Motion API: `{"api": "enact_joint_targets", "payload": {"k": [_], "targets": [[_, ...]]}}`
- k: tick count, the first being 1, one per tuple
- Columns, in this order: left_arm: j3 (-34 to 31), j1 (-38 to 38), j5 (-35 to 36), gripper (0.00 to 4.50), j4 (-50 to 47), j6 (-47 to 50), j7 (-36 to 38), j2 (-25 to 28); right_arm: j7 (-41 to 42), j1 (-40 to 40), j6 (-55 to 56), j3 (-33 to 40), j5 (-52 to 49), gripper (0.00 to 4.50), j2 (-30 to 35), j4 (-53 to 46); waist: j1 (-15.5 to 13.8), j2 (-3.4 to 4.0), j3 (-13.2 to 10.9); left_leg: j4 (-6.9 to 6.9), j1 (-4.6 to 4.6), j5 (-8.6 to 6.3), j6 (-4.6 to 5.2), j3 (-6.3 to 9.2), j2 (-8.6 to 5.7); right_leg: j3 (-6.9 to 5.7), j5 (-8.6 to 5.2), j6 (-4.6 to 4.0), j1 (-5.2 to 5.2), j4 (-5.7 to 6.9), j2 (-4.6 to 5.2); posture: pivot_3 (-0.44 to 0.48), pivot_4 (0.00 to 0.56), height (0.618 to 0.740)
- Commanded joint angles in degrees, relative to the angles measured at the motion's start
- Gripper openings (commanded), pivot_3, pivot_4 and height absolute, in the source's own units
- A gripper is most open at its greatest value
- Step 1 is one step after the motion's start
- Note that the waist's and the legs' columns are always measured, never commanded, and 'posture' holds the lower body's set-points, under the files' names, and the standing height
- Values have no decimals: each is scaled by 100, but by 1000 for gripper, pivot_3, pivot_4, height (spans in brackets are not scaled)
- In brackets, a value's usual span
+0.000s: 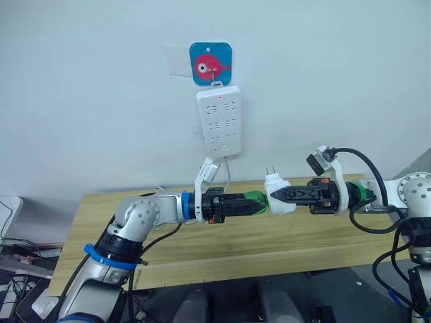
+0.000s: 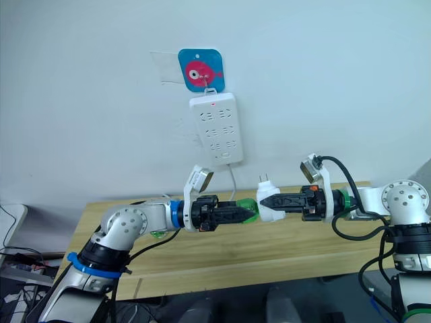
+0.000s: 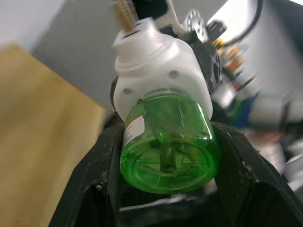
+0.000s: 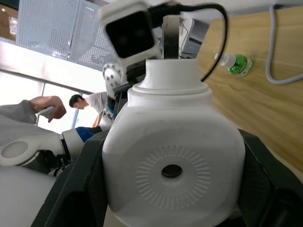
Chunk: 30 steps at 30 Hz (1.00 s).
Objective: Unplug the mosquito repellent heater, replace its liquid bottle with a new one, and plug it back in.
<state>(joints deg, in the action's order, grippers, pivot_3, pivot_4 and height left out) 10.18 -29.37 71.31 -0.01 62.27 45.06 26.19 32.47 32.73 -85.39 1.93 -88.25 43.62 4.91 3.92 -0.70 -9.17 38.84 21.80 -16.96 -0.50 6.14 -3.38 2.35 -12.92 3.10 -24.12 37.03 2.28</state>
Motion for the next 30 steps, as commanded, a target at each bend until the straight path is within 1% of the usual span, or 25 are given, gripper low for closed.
{"api": "enact_joint_targets", "payload": {"k": [1, 4, 5, 7, 9, 12, 14, 15, 17, 19, 21, 23, 24, 26, 28, 30], "targets": [[-580, -136, 163, 3271, 248, 328, -106, 31, 2, -17, -92, 184, 153, 2974, 51, -105, 11, 0, 0, 0, -1, 0, -1, 0, 1, 1, 0, -1, 0, 0, 0, -128, 161, 740], [-759, -212, -15, 4238, 327, 317, -122, -75, -28, -57, -134, 291, 132, 2974, -1, -91, 12, 4, -2, -1, 0, 0, -2, -4, 0, 6, 0, -4, -3, 0, 1, -130, 163, 740], [-820, -247, -154, 4470, 373, 222, -123, -101, -26, -75, -141, 318, 142, 2974, -6, -95, 4, 3, -2, -1, 1, 1, -2, -5, -1, 6, 0, -4, -3, -2, 3, -130, 163, 740], [-887, -311, -489, 4470, 402, -43, 5, -49, -55, -92, -144, 380, 161, 2974, -29, -44, -14, 3, -2, -1, 1, 1, -3, -7, -6, 8, 1, -5, -1, -6, 8, -130, 164, 740], [-800, -298, -1055, 4470, 190, -585, 506, 225, -121, -74, -148, 468, 142, 2974, -69, 118, -20, 3, -3, 0, 1, 1, -4, -11, -7, 11, 1, -5, -2, -6, 10, -130, 164, 740], [-601, 6, -2148, 4470, -698, -1971, 1176, 627, -244, 56, -178, 650, 103, 2974, -129, 559, -5, 7, -7, -7, 1, 1, -6, -19, -1, 17, 1, -10, -10, -5, 9, -114, 167, 740], [-405, 323, -2967, 4470, -1190, -3110, 1495, 740, -310, 182, -238, 755, 85, 2974, -167, 865, -31, 9, -8, -12, 0, 1, -8, -24, -2, 22, 0, -14, -10, -10, 17, -103, 168, 740], [-322, 475, -3327, 4470, -1339, -3642, 1627, 756, -334, 237, -271, 794, 85, 2974, -186, 982, -43, 10, -9, -12, 2, 1, -8, -27, -4, 22, 0, -15, -10, -14, 38, -100, 169, 740], [-208, 762, -4111, 4470, -1443, -4846, 1689, 668, -368, 339, -352, 851, 111, 2974, -233, 1167, -69, 11, -10, -13, 1, 0, -7, -36, -9, 22, 1, -16, -9, -17, 52, -96, 169, 740], [-147, 936, -4836, 4470, -1259, -6076, 1587, 477, -376, 408, -448, 883, 124, 2974, -272, 1249, -107, 9, -12, -11, 2, 0, -5, -41, -12, 20, 4, -20, -8, -18, 62, -96, 169, 740], [-122, 1057, -5288, 4470, -1036, -6950, 1483, 276, -384, 452, -542, 913, 113, 2974, -307, 1283, -154, 8, -13, -8, 2, -1, -4, -40, -12, 16, 5, -22, -5, -18, 64, -92, 168, 740], [-13, 1153, -5869, 4470, -716, -8063, 1357, 98, -378, 470, -649, 925, 77, 2974, -339, 1250, -188, 8, -13, -7, 0, -1, -2, -40, -12, 15, 6, -22, -3, -18, 64, -92, 169, 740], [7, 1168, -6050, 4470, -558, -8445, 1218, -56, -378, 461, -686, 920, 59, 2974, -355, 1194, -201, 8, -13, -6, 0, -1, -2, -41, -12, 15, 6, -21, -3, -17, 64, -92, 169, 740], [81, 1148, -6196, 4470, -296, -8863, 1090, -294, -388, 432, -710, 898, 42, 2974, -371, 1101, -208, 8, -13, -5, 1, -1, -1, -42, -13, 15, 7, -20, -3, -17, 65, -92, 169, 740], [203, 1065, -6457, 4470, 13, -9451, 1052, -421, -399, 417, -711, 863, -14, 2974, -371, 1077, -207, 7, -13, -3, 4, -2, 0, -40, -14, 13, 8, -17, -3, -17, 66, -92, 170, 740], [263, 964, -6621, 4470, 248, -9781, 955, -519, -405, 410, -711, 827, -68, 2974, -365, 1041, -205, 8, -13, -3, 3, -2, 1, -39, -14, 11, 9, -17, -4, -14, 66, -94, 169, 740]]}}
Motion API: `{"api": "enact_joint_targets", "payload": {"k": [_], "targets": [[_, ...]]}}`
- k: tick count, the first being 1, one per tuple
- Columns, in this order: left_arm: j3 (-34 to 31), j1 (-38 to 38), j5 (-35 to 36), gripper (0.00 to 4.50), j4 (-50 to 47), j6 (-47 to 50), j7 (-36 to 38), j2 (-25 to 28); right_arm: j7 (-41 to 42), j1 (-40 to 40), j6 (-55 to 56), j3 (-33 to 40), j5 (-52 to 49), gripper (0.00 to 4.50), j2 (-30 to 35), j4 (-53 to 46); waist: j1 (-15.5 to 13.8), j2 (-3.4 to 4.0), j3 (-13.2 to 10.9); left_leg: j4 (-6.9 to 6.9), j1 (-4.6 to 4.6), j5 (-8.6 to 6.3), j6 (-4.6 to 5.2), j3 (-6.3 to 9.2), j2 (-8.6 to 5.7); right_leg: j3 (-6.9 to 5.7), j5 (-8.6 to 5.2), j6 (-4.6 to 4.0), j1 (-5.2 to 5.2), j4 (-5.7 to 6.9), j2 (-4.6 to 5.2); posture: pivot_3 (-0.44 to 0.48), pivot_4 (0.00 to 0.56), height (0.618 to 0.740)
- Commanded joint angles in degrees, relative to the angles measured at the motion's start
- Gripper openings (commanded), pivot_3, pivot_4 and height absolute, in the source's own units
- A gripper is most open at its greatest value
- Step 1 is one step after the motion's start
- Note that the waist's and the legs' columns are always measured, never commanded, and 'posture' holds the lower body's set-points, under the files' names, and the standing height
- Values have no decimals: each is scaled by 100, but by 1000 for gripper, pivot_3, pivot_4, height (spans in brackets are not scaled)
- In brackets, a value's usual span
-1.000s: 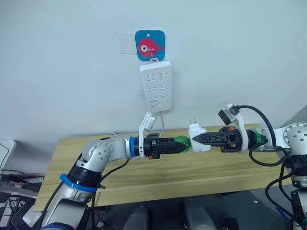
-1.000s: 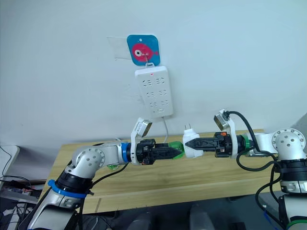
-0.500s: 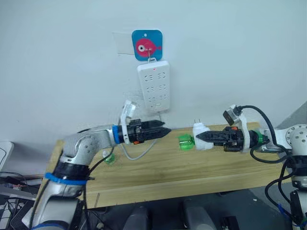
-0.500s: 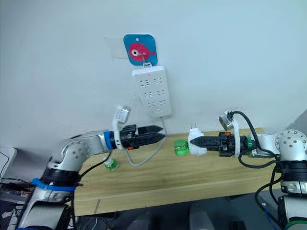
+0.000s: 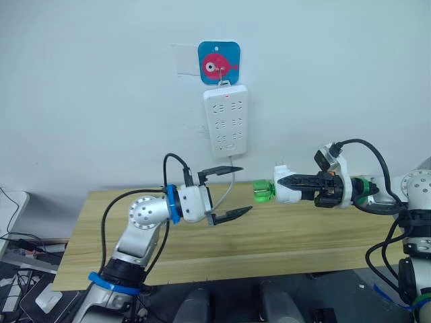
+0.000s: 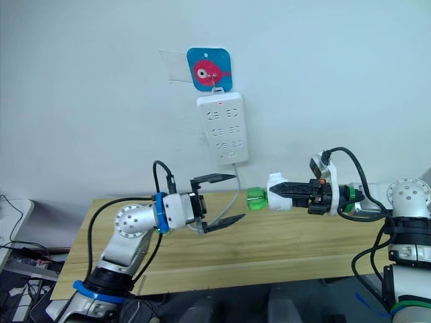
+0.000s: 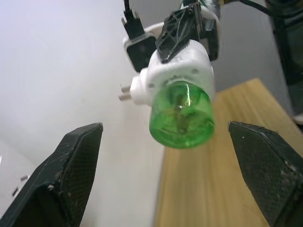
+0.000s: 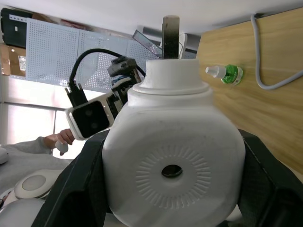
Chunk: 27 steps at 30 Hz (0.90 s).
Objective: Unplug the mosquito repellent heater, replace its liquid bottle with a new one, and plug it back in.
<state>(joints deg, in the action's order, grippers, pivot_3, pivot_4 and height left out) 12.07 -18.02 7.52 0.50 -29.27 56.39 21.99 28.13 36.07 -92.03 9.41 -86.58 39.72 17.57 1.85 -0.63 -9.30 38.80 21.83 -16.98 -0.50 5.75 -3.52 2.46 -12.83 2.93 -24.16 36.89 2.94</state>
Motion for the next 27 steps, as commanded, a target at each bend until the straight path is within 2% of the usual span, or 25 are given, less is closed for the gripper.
{"api": "enact_joint_targets", "payload": {"k": [1, 4, 14, 18, 22, 23, 27], "targets": [[98, -241, -329, 4470, 304, -783, -250, -146, 26, 73, -47, 60, -270, 2974, 33, -240, 1, 0, 0, 0, 0, 0, 0, 1, 1, -1, 0, 0, 0, 2, -1, -97, 170, 740], [206, -447, -564, 4470, 626, -1277, -354, -184, -16, 81, -47, 35, -342, 2974, 27, -276, 4, 0, 0, 0, -1, 0, 1, 3, 1, -4, 0, 1, 0, 5, -1, -97, 170, 740], [369, -700, -940, 4470, 1100, -2081, -721, -115, -141, 2, -47, -1, -535, 2974, 58, -388, 19, 0, 0, 1, -1, 0, 1, 7, 1, -6, 1, 2, 1, 6, -3, -108, 168, 740], [458, -676, -910, 3609, 1160, -2148, -786, -63, -177, -14, -47, -3, -572, 2974, 57, -415, 25, 0, 0, 1, -2, 0, 1, 8, 1, -7, 1, 2, 1, 6, -4, -109, 168, 740], [530, -669, -861, 2347, 1108, -2136, -811, -21, -186, -26, -47, -13, -587, 2974, 65, -422, 37, 0, 0, 1, -2, 0, 1, 9, 1, -8, 1, 2, 1, 7, -5, -107, 170, 740], [547, -666, -839, 2203, 1098, -2116, -803, -10, -179, -22, -47, -20, -587, 2974, 70, -419, 39, 0, 0, 1, -2, 0, 1, 9, 1, -7, 1, 2, 1, 7, -5, -107, 170, 740], [627, -616, -619, 2204, 1025, -1941, -701, 73, -135, 29, -47, -62, -579, 2974, 73, -396, 52, 0, 0, 1, -2, 0, 1, 11, 1, -9, 1, 2, 1, 7, -5, -101, 169, 740]]}}
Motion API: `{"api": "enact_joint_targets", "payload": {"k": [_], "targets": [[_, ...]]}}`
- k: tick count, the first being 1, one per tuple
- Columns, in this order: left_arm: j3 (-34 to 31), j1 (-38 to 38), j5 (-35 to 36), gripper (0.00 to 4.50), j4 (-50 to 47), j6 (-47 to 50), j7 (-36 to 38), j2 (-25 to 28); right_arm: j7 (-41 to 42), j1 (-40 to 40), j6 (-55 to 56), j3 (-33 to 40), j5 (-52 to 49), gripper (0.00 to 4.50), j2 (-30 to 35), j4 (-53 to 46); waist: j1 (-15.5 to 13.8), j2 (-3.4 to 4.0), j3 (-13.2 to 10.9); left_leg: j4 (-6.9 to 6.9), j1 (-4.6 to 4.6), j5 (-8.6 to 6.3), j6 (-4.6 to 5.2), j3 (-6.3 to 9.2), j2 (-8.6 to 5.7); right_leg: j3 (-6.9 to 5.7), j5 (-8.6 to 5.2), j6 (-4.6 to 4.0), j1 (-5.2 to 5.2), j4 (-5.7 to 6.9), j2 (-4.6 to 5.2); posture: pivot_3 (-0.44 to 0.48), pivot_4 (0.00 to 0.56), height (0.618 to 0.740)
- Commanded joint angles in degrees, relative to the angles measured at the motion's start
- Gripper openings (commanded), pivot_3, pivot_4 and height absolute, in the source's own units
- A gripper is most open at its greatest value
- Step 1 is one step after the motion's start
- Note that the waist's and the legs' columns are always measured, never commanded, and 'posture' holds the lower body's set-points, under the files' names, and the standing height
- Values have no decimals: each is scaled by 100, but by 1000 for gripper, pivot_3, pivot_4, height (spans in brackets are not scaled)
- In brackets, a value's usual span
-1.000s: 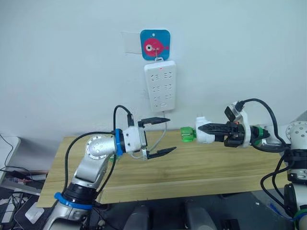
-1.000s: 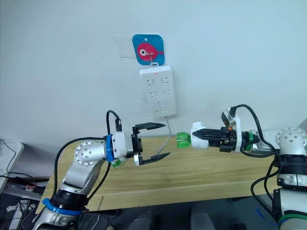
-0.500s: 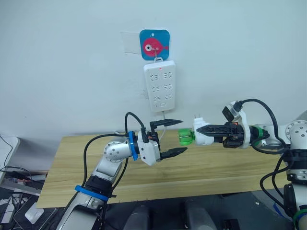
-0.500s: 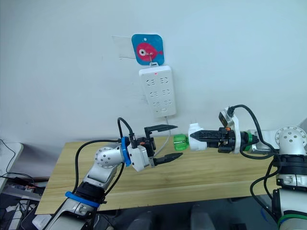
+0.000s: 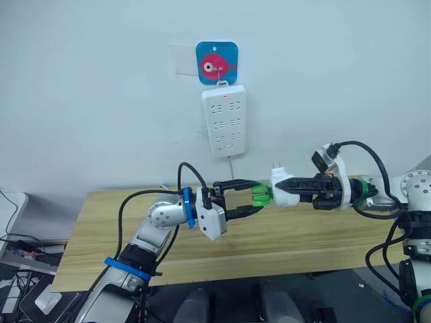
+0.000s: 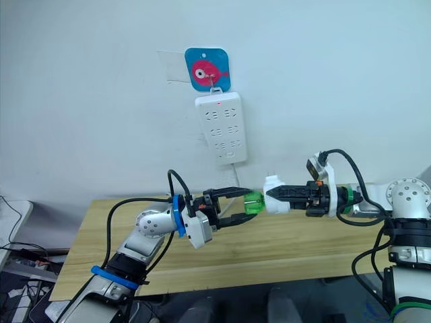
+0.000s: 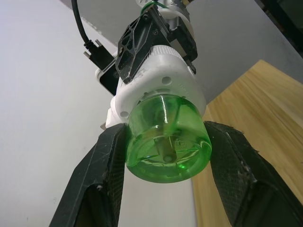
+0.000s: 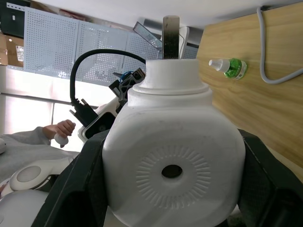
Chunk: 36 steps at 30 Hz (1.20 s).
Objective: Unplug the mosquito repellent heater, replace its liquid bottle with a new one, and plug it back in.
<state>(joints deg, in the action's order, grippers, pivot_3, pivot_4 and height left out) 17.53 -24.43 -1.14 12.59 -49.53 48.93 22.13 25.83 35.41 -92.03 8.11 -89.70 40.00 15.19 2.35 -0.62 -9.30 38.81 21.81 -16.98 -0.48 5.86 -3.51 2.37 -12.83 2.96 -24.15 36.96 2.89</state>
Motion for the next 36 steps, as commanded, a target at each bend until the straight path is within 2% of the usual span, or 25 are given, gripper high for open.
{"api": "enact_joint_targets", "payload": {"k": [1, 3, 4, 7, 10, 11, 12, 15, 18, 21, 25, 28, 30, 32, 34, 36], "targets": [[111, 45, 341, 2204, -231, 180, 90, 82, 109, 107, -47, 60, -260, 2974, 49, -153, 3, 0, 0, 0, 0, 0, 0, 0, 0, 0, 0, 0, 0, 0, 0, -101, 169, 740], [195, 140, 749, 2204, -497, 760, 285, 133, 170, 115, -47, 25, -220, 2974, 77, -190, 8, 0, 0, 0, 0, 0, 0, 0, 0, 0, 0, 0, 0, 0, 0, -101, 169, 740], [237, 209, 1085, 2204, -777, 1358, 405, 174, 225, 115, -47, -7, -177, 2974, 110, -236, 16, 0, 0, 0, 0, 0, 0, 0, 0, 0, 0, 0, 0, 0, 0, -101, 169, 740], [197, 364, 2487, 2204, -1805, 3901, 450, 371, 397, 104, -47, -99, -24, 2974, 197, -394, 51, 0, -2, 0, 4, 0, 1, 5, 0, -1, -1, 1, -1, 1, 0, -89, 166, 740], [-129, 150, 5146, 2204, -2324, 7713, -149, 777, 658, 103, -47, -203, 219, 2974, 258, -638, 74, 0, -3, 3, 6, 0, 1, 18, 3, -8, -2, 4, 1, 3, -9, -84, 165, 740], [-279, 31, 6080, 2204, -2144, 8798, -351, 852, 742, 111, -47, -229, 295, 2974, 256, -704, 83, 0, -4, 4, 3, 0, 1, 23, 3, -12, -4, 5, 4, 3, -11, -80, 165, 740], [-409, -54, 6674, 2204, -2004, 9486, -514, 882, 818, 117, -47, -244, 366, 2974, 252, -746, 92, -1, -5, 4, 2, 0, 1, 28, 4, -14, -8, 12, 5, 5, -28, -80, 165, 740], [-778, -231, 7594, 2204, -1443, 10622, -846, 742, 968, 138, -38, -261, 576, 2974, 201, -765, 142, 2, -8, 4, 2, -1, 2, 32, 10, -10, -19, 29, 5, 6, -58, -87, 162, 740], [-1092, -368, 8009, 2204, -1074, 11190, -1057, 575, 1087, 154, -37, -252, 748, 2974, 167, -761, 142, 0, -9, 3, 2, -1, 1, 31, 12, -7, -13, 17, 1, 7, -61, -92, 162, 740], [-1396, -577, 7969, 3211, -907, 11270, -1152, 404, 1129, 127, -46, -175, 814, 2974, 153, -760, 121, 0, -10, 3, 1, 0, -1, 28, 11, -1, -12, 15, 1, 7, -59, -96, 163, 740], [-1741, -620, 7481, 4393, -868, 11026, -1249, 353, 1088, 11, -47, -88, 746, 2974, 173, -744, 104, 0, -9, 3, 1, 1, -3, 26, 11, 2, -11, 12, 0, 3, -58, -96, 163, 740], [-1553, -380, 6503, 4455, -1529, 10348, -630, 715, 1040, -38, -47, -15, 728, 2974, 203, -616, 109, 0, -10, 0, 2, 1, -7, 18, 10, 9, -10, 11, -3, -1, -53, -104, 167, 740], [-1355, -122, 5571, 4455, -2209, 9284, 6, 981, 930, 5, -46, 119, 786, 2974, 149, -386, 110, 3, -13, -4, 3, 2, -10, 10, 10, 17, -11, 8, -9, -2, -51, -101, 168, 740], [-1137, 159, 4346, 4455, -2664, 7647, 517, 1090, 789, 99, -42, 265, 795, 2974, 61, -94, 78, 5, -17, -7, 4, 9, -23, 3, 9, 20, -9, 2, -9, -5, -37, -98, 170, 740], [-886, 389, 3210, 4455, -2726, 6047, 875, 1098, 697, 160, -45, 339, 770, 2974, 12, 64, 37, 4, -17, -7, 4, 9, -23, -6, 7, 17, -4, -9, -7, -12, -16, -86, 173, 740], [-769, 518, 2418, 4455, -2540, 4771, 905, 914, 657, 199, -47, 349, 763, 2974, -7, 126, -8, 7, -19, -7, 0, 1, -9, -17, 6, 18, -3, -13, -4, -16, -5, -83, 173, 740]]}}
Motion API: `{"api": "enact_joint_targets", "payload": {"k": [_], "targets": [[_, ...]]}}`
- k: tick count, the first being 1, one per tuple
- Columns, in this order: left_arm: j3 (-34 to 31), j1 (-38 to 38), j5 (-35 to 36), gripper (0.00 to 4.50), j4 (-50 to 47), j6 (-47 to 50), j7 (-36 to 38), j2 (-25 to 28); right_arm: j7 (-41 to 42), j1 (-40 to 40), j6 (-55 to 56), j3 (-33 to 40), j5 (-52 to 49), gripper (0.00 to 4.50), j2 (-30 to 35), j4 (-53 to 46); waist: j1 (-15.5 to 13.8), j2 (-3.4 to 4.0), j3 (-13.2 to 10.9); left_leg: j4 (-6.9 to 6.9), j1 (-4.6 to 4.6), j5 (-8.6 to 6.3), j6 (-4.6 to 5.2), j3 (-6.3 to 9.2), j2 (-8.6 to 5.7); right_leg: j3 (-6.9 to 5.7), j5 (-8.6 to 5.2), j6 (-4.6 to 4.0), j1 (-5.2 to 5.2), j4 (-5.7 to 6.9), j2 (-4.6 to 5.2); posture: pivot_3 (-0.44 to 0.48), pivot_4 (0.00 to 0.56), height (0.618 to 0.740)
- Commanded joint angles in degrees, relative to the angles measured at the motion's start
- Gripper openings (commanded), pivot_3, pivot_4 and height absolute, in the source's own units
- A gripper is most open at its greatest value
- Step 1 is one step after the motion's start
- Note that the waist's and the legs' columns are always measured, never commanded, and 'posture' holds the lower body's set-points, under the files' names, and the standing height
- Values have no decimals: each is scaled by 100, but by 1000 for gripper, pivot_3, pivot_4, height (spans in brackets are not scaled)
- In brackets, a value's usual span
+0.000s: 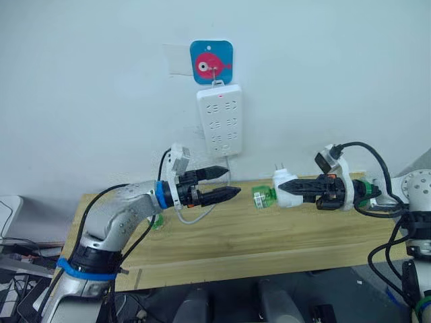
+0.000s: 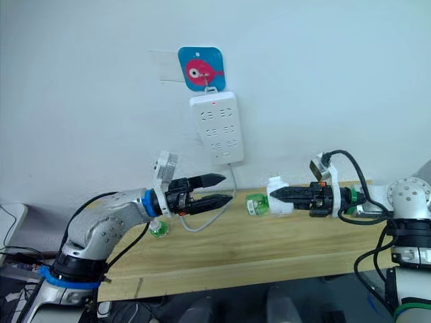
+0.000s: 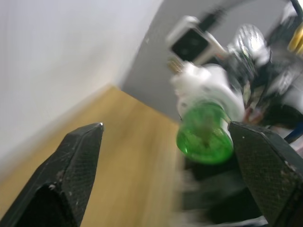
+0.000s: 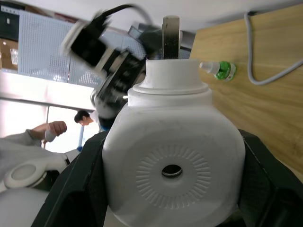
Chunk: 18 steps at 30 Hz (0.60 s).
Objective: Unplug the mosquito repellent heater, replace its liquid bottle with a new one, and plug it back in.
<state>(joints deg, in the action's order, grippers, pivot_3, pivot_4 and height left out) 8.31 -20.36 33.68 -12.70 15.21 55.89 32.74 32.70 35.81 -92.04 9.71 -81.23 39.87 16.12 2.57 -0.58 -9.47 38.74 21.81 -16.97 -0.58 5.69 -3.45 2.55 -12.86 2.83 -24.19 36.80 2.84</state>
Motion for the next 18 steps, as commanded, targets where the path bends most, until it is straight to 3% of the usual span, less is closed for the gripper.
{"api": "enact_joint_targets", "payload": {"k": [1, 7, 18], "targets": [[188, 164, -1348, 4455, 94, -2209, 166, -267, -57, 175, -46, 187, -94, 2974, -11, 45, -48, 1, -2, 0, 0, 0, 1, -4, -3, 1, 0, 0, 0, -1, 5, -83, 173, 740], [462, 392, -2661, 4455, 1000, -4996, -12, -764, -163, 290, -46, 122, -269, 2974, -106, 88, -75, 1, -3, 4, 3, -2, 7, -1, -4, -4, 2, 3, 1, 0, 10, -80, 174, 740], [629, -222, -3810, 4455, 2290, -6650, -976, -1193, -381, 198, -46, -91, -875, 2974, -61, -163, -65, 1, -3, 6, 2, -2, 10, 9, -4, -15, 4, 8, 2, 11, 8, -87, 169, 740]]}}
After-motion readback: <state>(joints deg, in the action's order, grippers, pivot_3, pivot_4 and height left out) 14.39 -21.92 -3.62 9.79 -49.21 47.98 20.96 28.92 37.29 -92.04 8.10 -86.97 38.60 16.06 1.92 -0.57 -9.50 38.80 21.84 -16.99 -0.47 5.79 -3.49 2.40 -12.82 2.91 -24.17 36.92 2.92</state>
